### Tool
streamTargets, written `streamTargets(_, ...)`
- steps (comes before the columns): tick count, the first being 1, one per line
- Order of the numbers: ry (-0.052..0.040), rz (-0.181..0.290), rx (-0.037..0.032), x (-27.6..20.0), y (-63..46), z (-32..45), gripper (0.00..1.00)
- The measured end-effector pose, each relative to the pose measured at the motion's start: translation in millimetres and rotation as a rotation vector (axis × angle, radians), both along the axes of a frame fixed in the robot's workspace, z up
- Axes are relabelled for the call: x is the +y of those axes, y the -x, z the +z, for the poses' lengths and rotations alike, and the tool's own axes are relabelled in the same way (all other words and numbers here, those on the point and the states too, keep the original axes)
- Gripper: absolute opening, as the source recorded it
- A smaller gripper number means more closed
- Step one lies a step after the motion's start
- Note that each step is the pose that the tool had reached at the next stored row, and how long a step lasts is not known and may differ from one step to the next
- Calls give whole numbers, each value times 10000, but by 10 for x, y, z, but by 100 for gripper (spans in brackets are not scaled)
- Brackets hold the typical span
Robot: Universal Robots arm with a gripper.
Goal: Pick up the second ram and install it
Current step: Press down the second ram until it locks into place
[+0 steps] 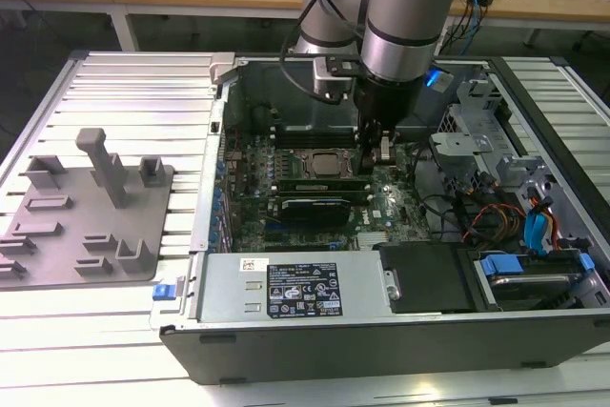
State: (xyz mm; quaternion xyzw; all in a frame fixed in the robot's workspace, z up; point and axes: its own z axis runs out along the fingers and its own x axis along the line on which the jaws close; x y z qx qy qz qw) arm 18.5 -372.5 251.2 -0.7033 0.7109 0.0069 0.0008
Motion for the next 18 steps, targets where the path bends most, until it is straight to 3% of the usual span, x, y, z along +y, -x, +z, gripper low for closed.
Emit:
streamTargets(4, 1, 0, 0, 0, 50, 0, 8)
streamTargets(18, 1, 1, -24, 0, 605, 0, 8)
